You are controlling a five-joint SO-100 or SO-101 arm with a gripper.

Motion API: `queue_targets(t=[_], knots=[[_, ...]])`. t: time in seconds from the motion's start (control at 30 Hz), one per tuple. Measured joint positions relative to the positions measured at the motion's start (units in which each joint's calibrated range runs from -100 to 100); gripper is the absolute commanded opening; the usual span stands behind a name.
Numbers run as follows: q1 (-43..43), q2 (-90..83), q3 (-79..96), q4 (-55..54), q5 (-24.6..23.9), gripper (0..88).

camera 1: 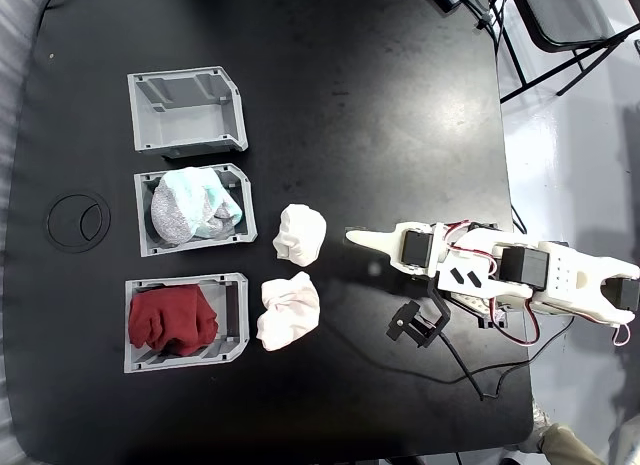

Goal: Put the sock in the container

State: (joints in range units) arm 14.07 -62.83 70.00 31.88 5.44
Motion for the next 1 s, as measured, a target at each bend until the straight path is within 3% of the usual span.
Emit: queue_targets(t=[0.1, 0.27, 1.0], knots=[[-2.01, -3.26, 3.42, 2.44, -0.05, 1.3], [-3.7, -25.28, 10.99, 8.16, 0.05, 1.4], [-3.07, -35.83, 18.74, 8.83, 0.0, 1.3]])
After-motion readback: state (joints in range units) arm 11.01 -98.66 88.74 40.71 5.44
